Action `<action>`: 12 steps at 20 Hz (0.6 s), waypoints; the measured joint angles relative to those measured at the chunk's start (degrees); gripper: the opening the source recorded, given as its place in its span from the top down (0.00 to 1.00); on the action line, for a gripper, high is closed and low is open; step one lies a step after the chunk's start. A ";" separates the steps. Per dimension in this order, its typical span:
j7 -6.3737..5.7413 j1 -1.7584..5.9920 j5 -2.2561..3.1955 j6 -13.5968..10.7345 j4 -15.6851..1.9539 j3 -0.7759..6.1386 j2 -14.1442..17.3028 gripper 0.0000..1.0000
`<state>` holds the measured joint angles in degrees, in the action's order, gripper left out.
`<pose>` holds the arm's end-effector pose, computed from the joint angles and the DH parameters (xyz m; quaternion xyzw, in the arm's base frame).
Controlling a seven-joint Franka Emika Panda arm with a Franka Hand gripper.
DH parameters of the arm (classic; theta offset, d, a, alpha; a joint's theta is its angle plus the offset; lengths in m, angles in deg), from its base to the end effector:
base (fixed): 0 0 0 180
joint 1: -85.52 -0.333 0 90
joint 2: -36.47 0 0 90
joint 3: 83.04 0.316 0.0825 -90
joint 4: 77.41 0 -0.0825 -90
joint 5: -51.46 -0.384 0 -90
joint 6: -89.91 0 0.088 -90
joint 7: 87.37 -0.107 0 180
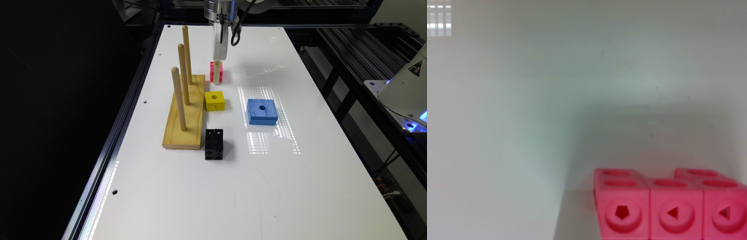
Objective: Pick up pink block.
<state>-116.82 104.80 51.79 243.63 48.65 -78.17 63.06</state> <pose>0.5380 -0.1368 0.1711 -0.9267 0.3753 -0.0078 0.0188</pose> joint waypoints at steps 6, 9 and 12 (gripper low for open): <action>0.00 0.04 0.00 -0.25 0.01 -0.05 -0.47 1.00; 0.00 0.05 0.00 -1.91 0.03 -0.05 -2.26 1.00; 0.00 0.04 0.00 -3.67 0.19 -0.05 -4.00 1.00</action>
<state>-116.82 104.84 51.79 239.97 48.84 -78.22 59.06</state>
